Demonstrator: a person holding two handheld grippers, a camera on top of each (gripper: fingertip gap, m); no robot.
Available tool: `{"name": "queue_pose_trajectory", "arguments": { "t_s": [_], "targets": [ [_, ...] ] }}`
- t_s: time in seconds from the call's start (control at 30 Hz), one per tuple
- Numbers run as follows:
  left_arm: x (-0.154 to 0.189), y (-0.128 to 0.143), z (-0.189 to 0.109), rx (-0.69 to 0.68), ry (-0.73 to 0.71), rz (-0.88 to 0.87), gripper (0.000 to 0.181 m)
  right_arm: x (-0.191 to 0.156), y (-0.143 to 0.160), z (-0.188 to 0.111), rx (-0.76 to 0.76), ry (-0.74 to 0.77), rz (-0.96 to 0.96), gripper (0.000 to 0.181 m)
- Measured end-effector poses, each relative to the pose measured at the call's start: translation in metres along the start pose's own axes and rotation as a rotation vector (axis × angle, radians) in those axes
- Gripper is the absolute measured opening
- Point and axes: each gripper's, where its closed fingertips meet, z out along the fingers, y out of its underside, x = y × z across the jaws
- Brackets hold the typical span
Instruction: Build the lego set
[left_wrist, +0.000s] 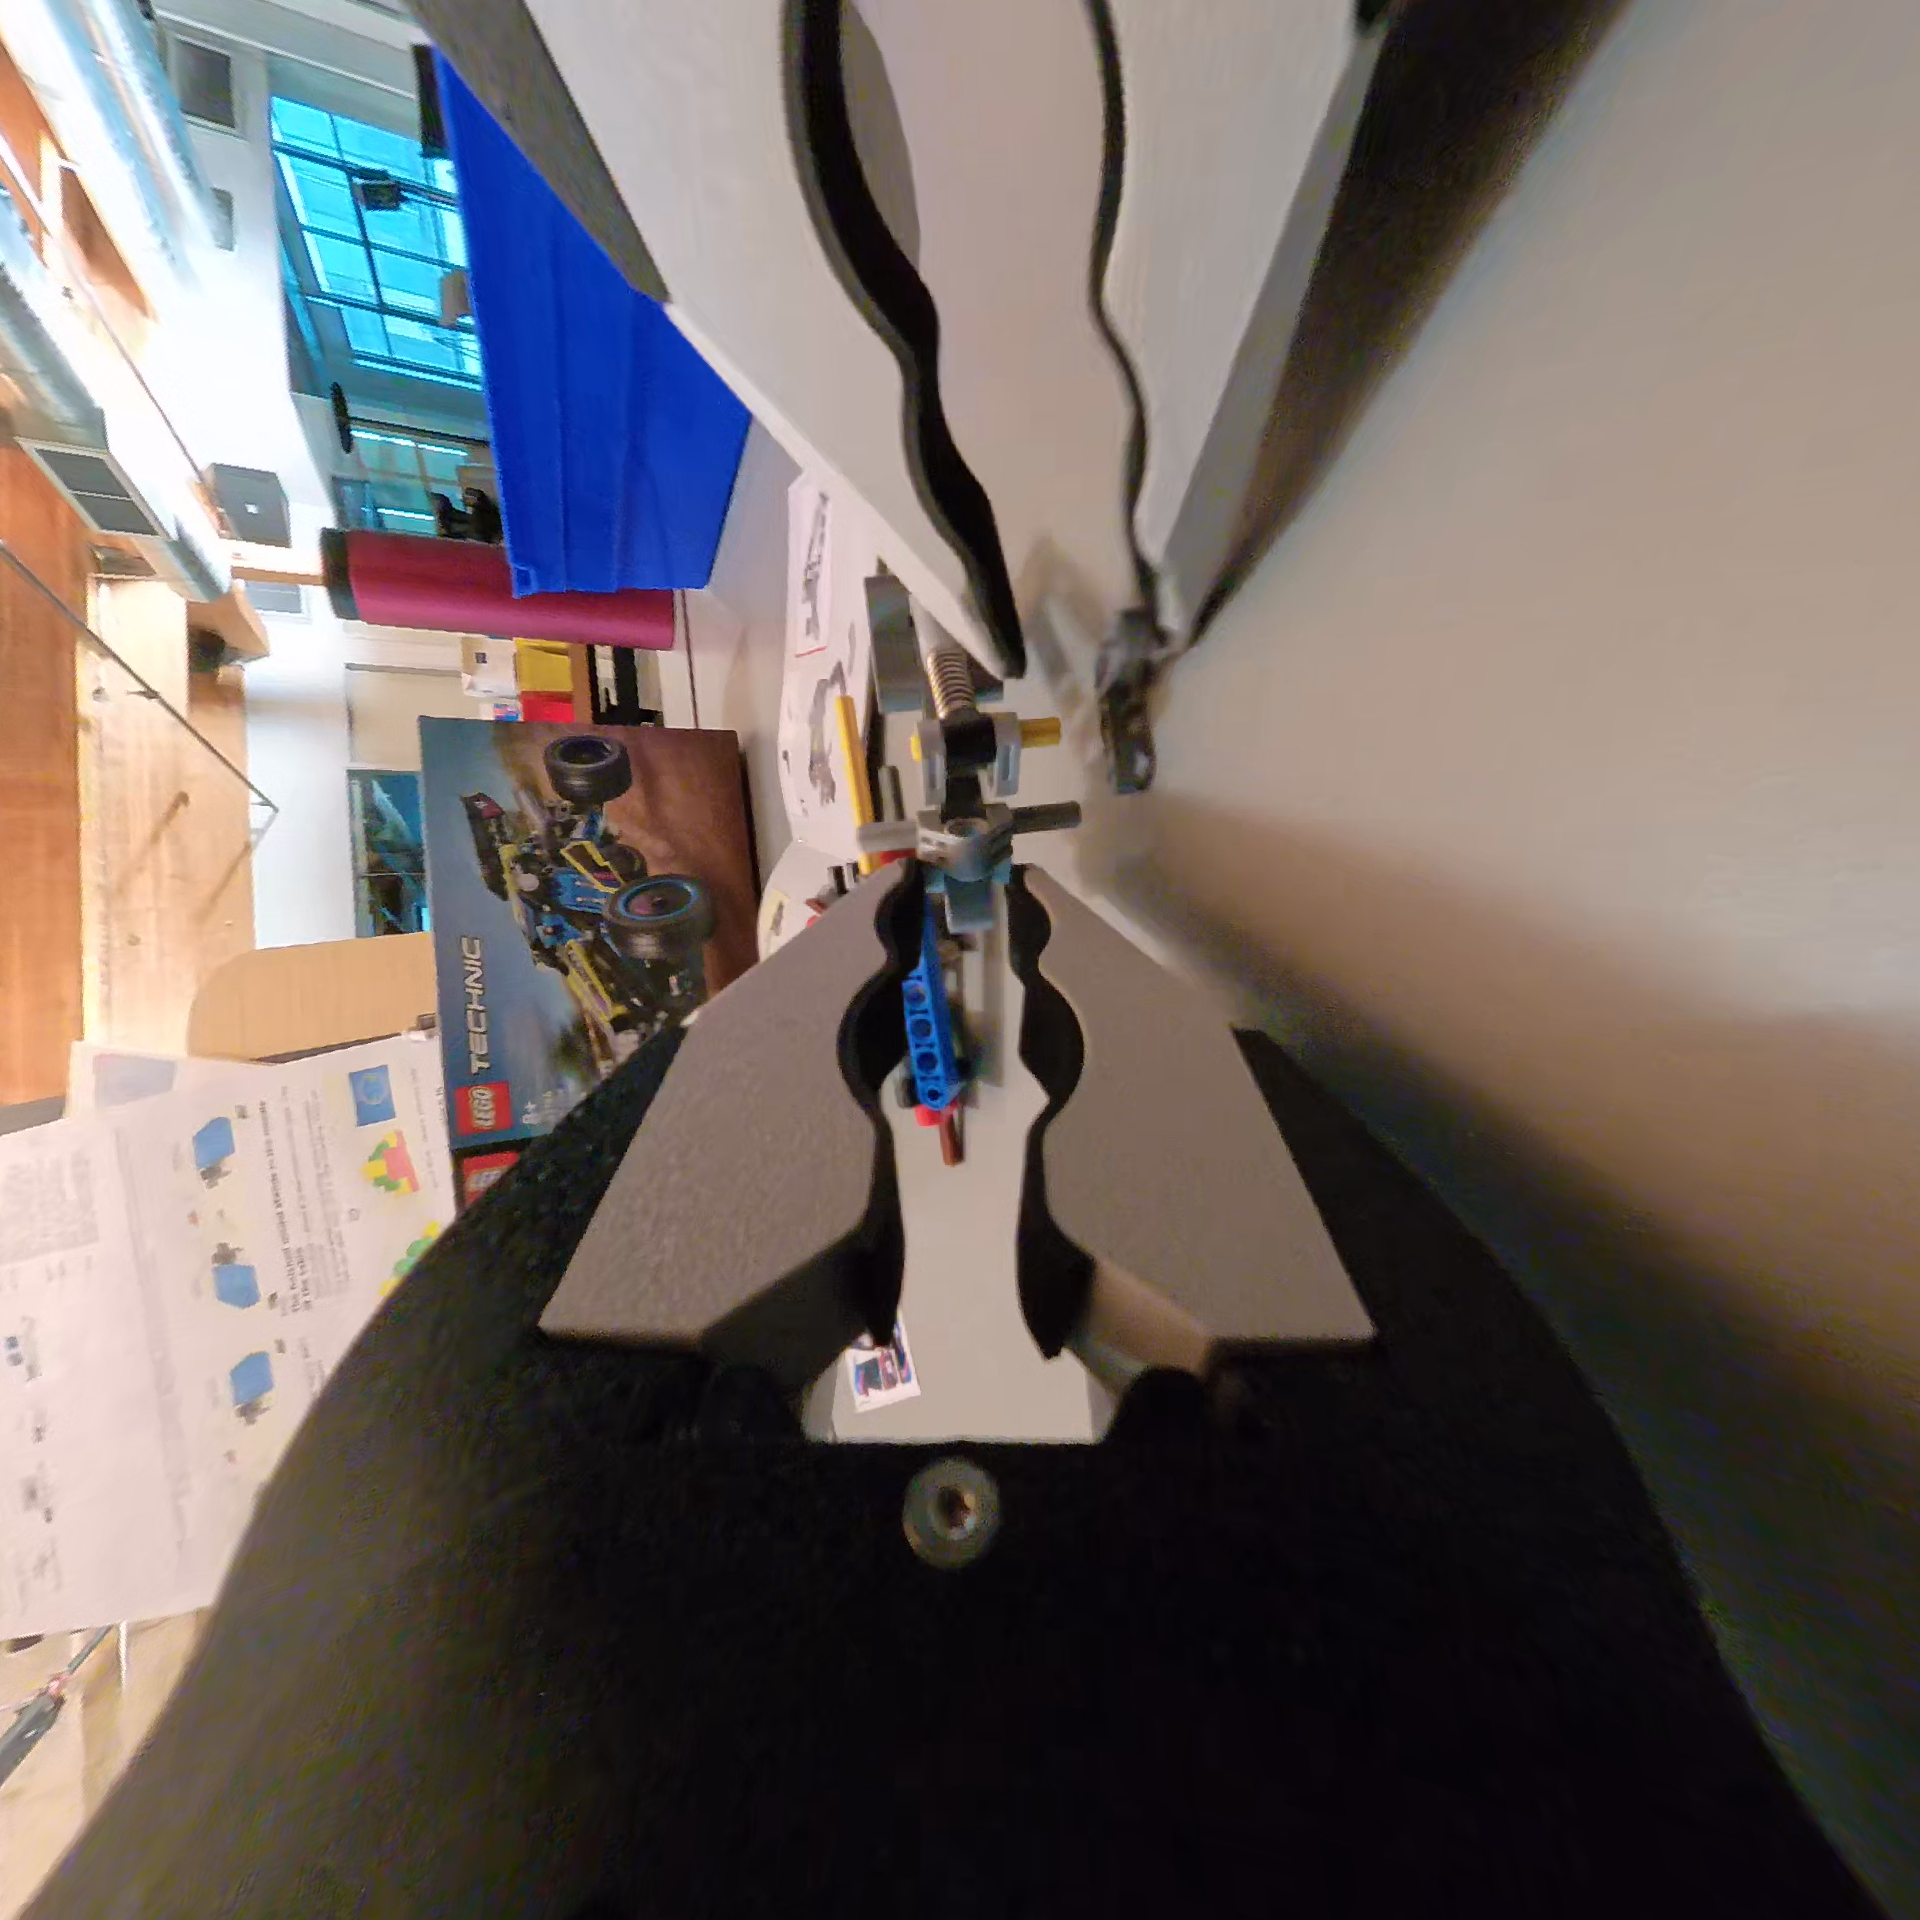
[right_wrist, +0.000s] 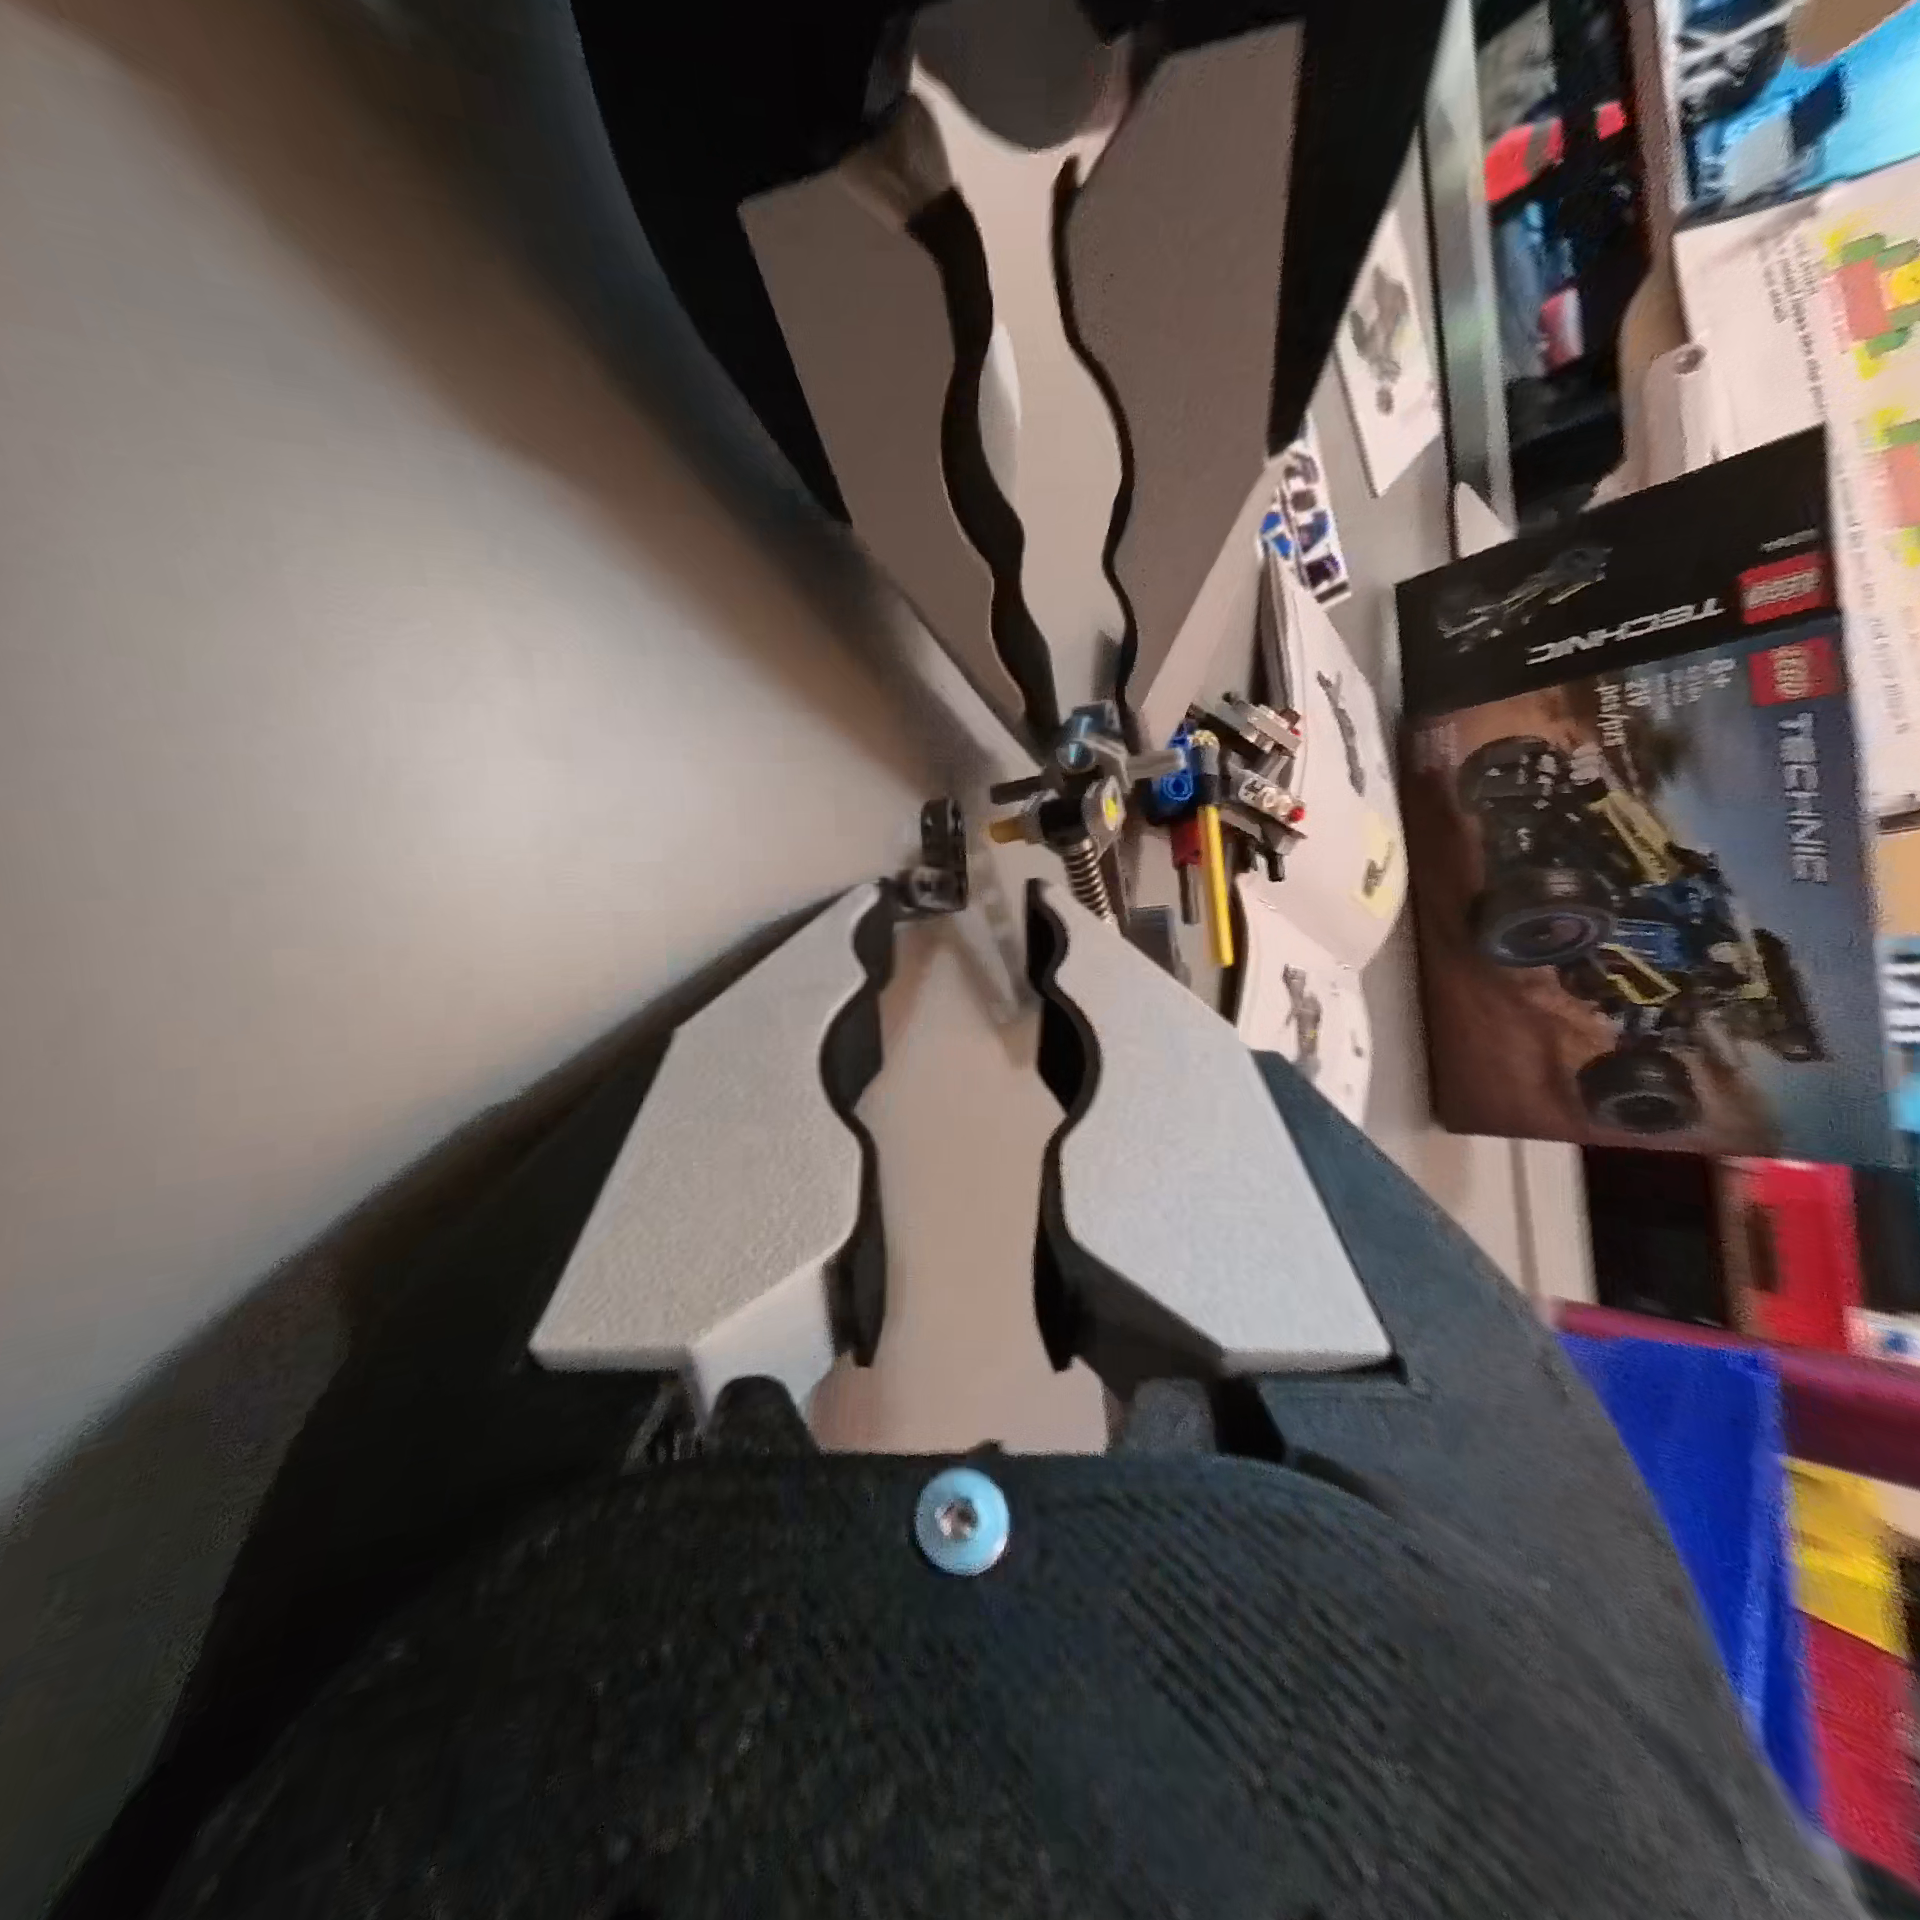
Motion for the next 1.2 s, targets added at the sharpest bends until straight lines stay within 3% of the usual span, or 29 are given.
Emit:
{"name": "queue_pose_trajectory", "arguments": {
  "t_s": [0.07,0.2,0.3,0.4,0.47,0.57,0.73,0.93,1.1,1.2],
  "targets": [
    [-0.003,-0.004,-0.002,0.024,-0.013,-0.014,0.013,-0.003,-0.005,-0.009,0.076,-0.079,0.111,0.045],
    [-0.003,-0.005,-0.001,0.04,-0.015,-0.018,0.013,-0.002,0.004,-0.014,0.115,-0.13,0.242,0.057],
    [-0.001,-0.008,-0.002,0.063,-0.013,-0.011,0.013,0.008,0.016,-0.021,0.119,-0.123,0.335,0.056],
    [0.001,-0.012,-0.002,0.083,-0.014,0.012,0.013,0.043,0.014,-0.031,0.266,-0.046,0.571,0.056],
    [0.003,-0.013,-0.002,0.088,-0.018,0.039,0.013,0.05,0.008,-0.033,0.396,-0.115,0.744,0.05],
    [0.005,-0.014,-0.002,0.096,-0.029,0.074,0.013,0.055,0.012,-0.031,0.42,-0.207,0.862,0.043],
    [0.005,-0.015,-0.001,0.106,-0.052,0.123,0.013,0.04,0.013,-0.018,0.342,-0.373,0.831,0.032],
    [0.005,-0.017,-0.002,0.122,-0.078,0.168,0.013,0.032,0.008,-0.006,0.292,-0.479,0.748,0.032],
    [0.005,-0.017,-0.002,0.138,-0.086,0.181,0.013,0.018,0.003,-0.003,0.293,-0.581,0.705,0.014],
    [0.005,-0.017,-0.002,0.142,-0.087,0.189,0.013,0.014,0.003,-0.003,0.286,-0.6,0.682,0.016]
  ]
}}
